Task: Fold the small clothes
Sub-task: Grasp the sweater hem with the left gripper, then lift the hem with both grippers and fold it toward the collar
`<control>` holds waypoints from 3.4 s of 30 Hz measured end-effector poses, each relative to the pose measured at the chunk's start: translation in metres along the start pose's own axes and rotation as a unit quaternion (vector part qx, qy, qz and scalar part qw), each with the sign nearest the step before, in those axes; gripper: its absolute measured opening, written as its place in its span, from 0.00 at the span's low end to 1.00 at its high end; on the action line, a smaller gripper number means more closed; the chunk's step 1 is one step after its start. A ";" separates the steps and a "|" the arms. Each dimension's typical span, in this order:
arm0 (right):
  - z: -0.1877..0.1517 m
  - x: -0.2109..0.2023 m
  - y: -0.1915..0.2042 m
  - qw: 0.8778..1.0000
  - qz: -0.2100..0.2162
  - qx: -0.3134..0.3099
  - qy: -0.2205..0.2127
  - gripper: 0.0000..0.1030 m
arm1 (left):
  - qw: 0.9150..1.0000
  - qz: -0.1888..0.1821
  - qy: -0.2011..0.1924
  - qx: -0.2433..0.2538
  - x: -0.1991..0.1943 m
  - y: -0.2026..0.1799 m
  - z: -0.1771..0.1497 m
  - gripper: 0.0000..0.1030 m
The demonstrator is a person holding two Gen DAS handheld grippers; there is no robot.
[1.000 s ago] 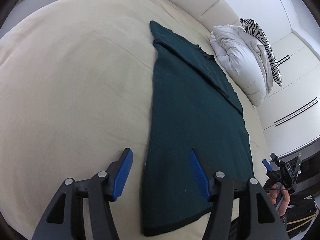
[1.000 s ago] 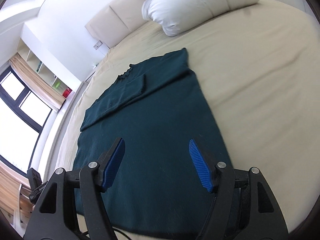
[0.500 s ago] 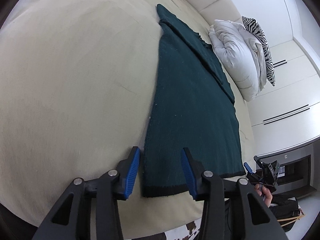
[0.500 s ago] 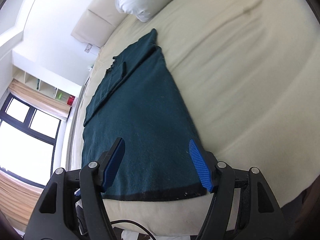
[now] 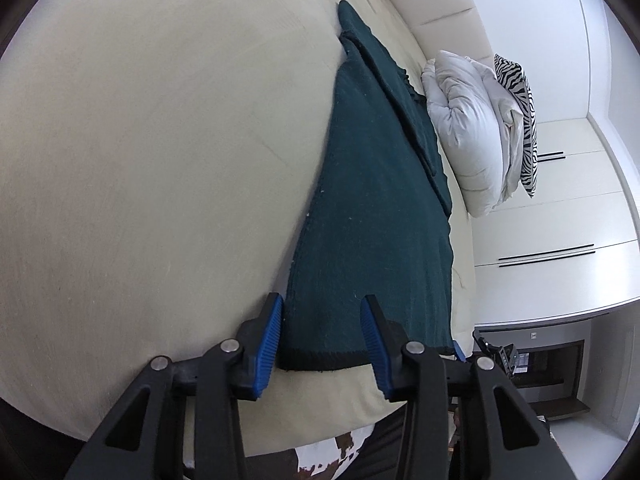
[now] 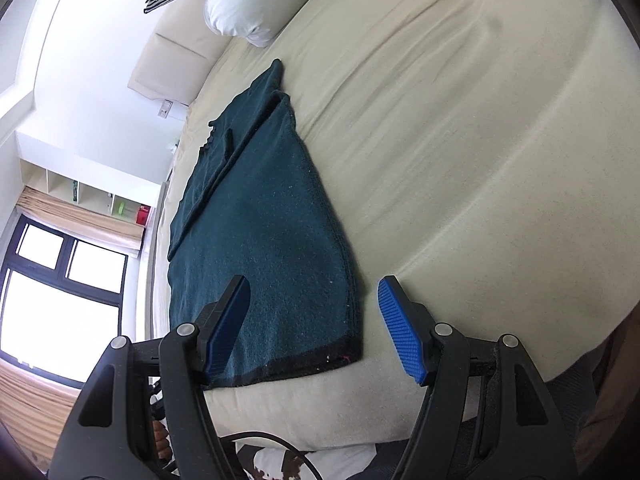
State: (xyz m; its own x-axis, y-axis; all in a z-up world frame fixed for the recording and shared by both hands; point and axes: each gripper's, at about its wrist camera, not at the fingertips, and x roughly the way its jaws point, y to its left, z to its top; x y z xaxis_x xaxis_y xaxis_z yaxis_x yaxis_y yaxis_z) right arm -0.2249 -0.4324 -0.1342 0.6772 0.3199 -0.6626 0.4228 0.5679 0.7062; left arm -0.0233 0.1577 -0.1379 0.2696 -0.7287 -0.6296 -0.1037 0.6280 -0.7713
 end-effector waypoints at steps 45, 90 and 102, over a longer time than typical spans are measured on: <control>-0.004 0.038 -0.002 0.995 -0.009 0.021 0.101 0.05 | 0.999 0.028 -0.021 0.029 -0.009 -0.003 -0.007 0.06; 0.245 0.137 0.188 0.995 0.052 -0.062 -0.055 0.04 | 0.987 -0.074 -0.132 0.049 0.033 -0.135 0.254 0.06; 0.328 0.253 0.181 0.998 -0.001 -0.031 -0.058 0.04 | 0.989 -0.047 -0.141 -0.025 0.105 -0.104 0.346 0.06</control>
State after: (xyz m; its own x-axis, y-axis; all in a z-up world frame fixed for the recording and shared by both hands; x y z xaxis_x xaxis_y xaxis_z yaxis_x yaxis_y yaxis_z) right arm 0.2209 -0.4978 -0.0921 0.7432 0.2300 -0.6283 0.3893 0.6151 0.6856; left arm 0.3475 0.1100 -0.0912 0.5354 -0.6745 -0.5084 -0.1096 0.5413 -0.8336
